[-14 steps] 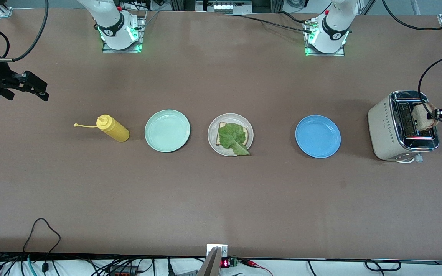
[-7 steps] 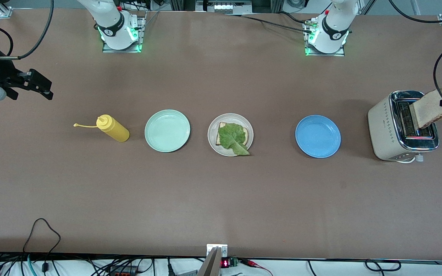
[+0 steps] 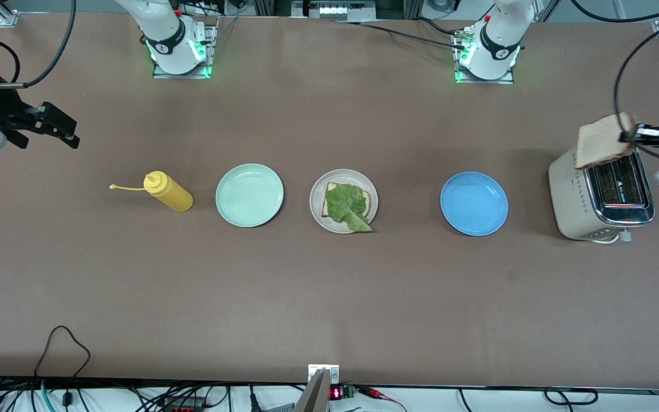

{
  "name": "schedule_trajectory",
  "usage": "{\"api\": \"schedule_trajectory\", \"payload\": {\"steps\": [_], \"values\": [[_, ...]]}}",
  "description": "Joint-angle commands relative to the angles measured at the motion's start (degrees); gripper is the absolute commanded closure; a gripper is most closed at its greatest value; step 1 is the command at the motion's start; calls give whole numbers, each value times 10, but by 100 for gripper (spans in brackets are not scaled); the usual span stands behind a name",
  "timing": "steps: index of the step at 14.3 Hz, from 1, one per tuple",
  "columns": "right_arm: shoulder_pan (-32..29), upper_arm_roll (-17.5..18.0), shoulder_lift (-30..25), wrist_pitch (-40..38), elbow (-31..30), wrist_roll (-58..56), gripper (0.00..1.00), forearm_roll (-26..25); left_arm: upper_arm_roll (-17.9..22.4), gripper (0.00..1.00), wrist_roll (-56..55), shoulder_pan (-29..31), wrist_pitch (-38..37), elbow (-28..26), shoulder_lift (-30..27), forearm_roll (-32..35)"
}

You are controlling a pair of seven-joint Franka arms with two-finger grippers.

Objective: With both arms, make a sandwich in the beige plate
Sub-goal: 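Lift the bread slice out of the toaster with the left gripper, then carry the bread slice with the left gripper onto the lettuce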

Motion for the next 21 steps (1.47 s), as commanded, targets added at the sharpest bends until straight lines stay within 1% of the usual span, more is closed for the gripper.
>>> {"api": "schedule_trajectory", "payload": {"steps": [1, 2, 3, 5, 7, 8, 10, 12, 14, 15, 17, 19, 21], "values": [[-10, 5, -3, -21, 11, -4, 0, 23, -38, 99, -104, -15, -5, 8, 19, -70], [-10, 5, -3, -22, 11, -8, 0, 23, -38, 99, -141, -27, 10, 4, 31, -124], [-10, 5, 0, -22, 12, -9, 0, 22, -38, 99, -171, -37, 36, -1, 36, -158], [-11, 5, -1, -19, 17, -8, 0, 21, -38, 99, -220, -79, 98, -11, 45, -205], [-13, -3, 0, -22, 27, -9, 0, 22, -39, 99, -240, -104, 163, -23, 66, -276], [-13, -4, 0, -22, 27, -9, 0, 22, -39, 99, -242, -114, 200, -39, 66, -321], [-13, -4, 3, -21, 27, -9, 0, 22, -39, 99, -239, -133, 268, -77, 65, -386], [-13, -4, 3, -21, 27, -8, 0, 22, -39, 99, -224, -155, 325, -114, 72, -437], [-13, -4, 3, -21, 27, -8, 0, 23, -41, 99, -170, -184, 407, -158, 75, -477], [-13, -4, 3, -22, 27, -8, 0, 23, -41, 99, -141, -196, 439, -170, 86, -490], [-12, -4, 4, -20, 27, -8, 0, 23, -41, 100, -103, -217, 460, -175, 111, -523], [-12, -4, 4, -21, 27, -8, 0, 23, -41, 100, -61, -233, 482, -182, 133, -538], [-12, -4, 4, -19, 27, -8, 0, 23, -41, 100, -1, -236, 484, -192, 157, -557]]}}
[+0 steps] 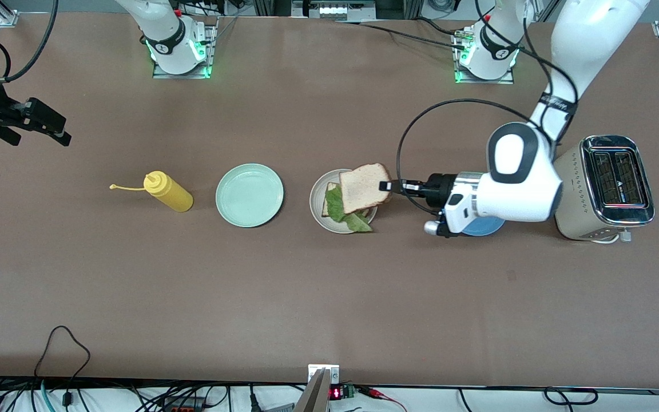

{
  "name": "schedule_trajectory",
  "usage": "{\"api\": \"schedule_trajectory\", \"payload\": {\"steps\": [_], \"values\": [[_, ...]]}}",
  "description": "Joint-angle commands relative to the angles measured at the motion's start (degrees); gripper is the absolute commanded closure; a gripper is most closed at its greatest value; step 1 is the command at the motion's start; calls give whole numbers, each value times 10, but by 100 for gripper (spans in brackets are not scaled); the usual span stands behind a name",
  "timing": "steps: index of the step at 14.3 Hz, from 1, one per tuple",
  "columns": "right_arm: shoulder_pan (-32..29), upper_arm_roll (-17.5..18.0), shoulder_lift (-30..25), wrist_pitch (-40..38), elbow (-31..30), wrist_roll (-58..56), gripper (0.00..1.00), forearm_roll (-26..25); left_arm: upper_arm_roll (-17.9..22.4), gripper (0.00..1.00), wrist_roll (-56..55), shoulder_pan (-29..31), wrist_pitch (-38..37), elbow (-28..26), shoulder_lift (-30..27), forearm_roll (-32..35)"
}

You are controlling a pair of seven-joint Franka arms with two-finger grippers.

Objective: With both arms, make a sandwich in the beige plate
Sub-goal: 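Carry the bread slice with the left gripper onto the lettuce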

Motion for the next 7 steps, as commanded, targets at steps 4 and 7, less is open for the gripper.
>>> {"api": "schedule_trajectory", "payload": {"steps": [4, 7], "values": [[-7, 3, 3, -7, 10, -7, 0, 9, 0, 100, 215, -8, 53, -48, 58, -137], [-7, 3, 3, -7, 10, -7, 0, 9, 0, 99, 267, -9, 66, -51, 86, -166]]}}
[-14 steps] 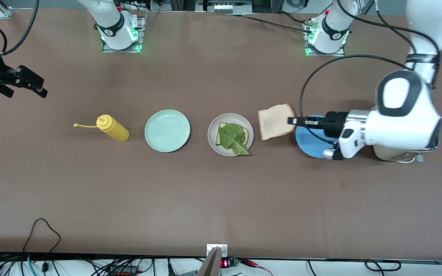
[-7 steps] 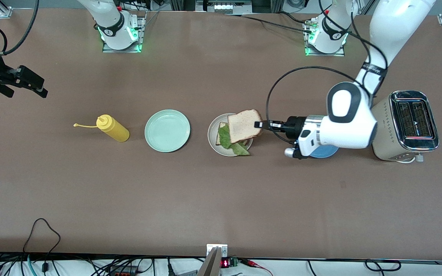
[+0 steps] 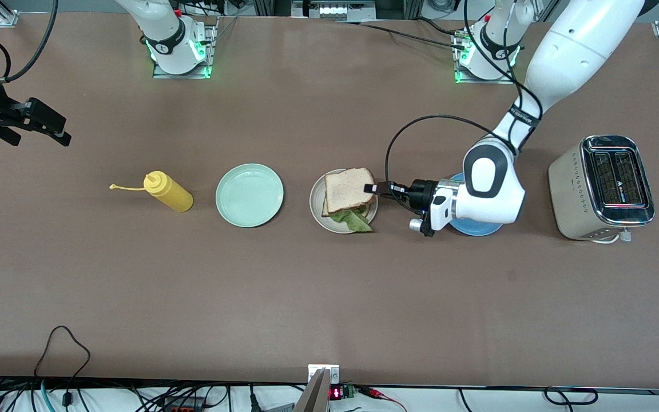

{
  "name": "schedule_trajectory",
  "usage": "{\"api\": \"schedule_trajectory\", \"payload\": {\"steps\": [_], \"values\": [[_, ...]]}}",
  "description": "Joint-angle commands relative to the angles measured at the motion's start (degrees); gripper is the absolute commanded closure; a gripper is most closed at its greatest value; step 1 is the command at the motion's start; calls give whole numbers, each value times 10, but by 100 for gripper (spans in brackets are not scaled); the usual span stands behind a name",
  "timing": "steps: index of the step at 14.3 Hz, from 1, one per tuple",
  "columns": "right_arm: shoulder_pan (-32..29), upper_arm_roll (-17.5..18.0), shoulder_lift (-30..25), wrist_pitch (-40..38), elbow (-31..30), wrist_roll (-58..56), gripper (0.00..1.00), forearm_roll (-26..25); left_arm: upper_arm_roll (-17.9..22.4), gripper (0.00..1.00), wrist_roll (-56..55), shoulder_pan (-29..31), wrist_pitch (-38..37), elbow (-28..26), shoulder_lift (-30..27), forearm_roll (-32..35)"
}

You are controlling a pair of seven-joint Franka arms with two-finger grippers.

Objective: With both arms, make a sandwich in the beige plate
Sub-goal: 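Carry the bread slice with the left gripper onto the lettuce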

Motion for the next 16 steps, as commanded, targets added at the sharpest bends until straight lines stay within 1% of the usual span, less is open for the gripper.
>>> {"api": "schedule_trajectory", "payload": {"steps": [1, 3, 6, 10, 12, 13, 14, 15, 16], "values": [[-6, 3, 2, -7, 10, -7, 0, 9, -1, 99, 57, -3, 16, 0, 17, -37], [-7, 3, 2, -7, 10, -7, 0, 9, -1, 98, 93, 2, 15, -3, 30, -46], [-6, 3, 2, -8, 10, -7, 0, 10, 0, 98, 106, -3, 17, -3, 38, -62], [-7, 3, 2, -8, 10, -7, 0, 9, 1, 97, 146, 4, 22, -3, 59, -62], [-6, 3, 2, -7, 10, -7, 0, 9, 1, 94, 151, 3, 22, -3, 71, -62], [-7, 3, 2, -8, 10, -7, 0, 9, 1, 84, 151, 4, 22, -3, 71, -62], [-7, 3, 2, -7, 10, -7, 0, 9, 1, 26, 152, 4, 22, -3, 71, -62], [-7, 3, 2, -8, 10, -7, 0, 9, 1, 0, 151, 5, 22, -3, 70, -62], [-7, 3, 2, -7, 10, -7, 0, 9, 1, 0, 151, 6, 22, -2, 69, -62]]}}
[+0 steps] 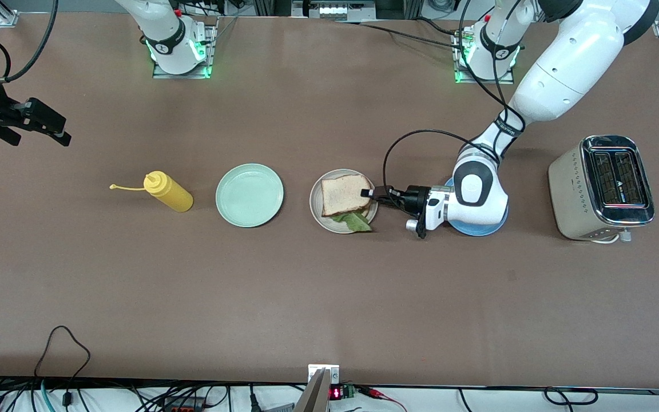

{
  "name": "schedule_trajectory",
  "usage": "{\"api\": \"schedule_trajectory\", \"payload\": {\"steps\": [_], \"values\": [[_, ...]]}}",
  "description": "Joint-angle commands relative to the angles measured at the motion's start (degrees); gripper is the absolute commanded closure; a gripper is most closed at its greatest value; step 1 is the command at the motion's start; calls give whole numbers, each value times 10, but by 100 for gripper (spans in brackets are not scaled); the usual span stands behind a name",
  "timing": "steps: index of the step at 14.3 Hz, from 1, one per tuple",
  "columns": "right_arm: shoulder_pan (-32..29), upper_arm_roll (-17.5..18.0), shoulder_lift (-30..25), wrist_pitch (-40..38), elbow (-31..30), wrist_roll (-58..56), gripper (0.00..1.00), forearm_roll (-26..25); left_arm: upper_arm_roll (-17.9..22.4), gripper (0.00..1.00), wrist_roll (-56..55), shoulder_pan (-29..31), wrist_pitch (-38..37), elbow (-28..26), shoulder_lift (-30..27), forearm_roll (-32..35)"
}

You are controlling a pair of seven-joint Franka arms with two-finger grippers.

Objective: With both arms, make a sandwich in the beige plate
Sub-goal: 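Carry the bread slice with the left gripper onto the lettuce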

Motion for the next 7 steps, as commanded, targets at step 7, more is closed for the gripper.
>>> {"api": "schedule_trajectory", "payload": {"steps": [7], "values": [[-7, 3, 2, -7, 10, -7, 0, 10, 6, 0, 11, 6, 3, 0, -55, -3]]}}
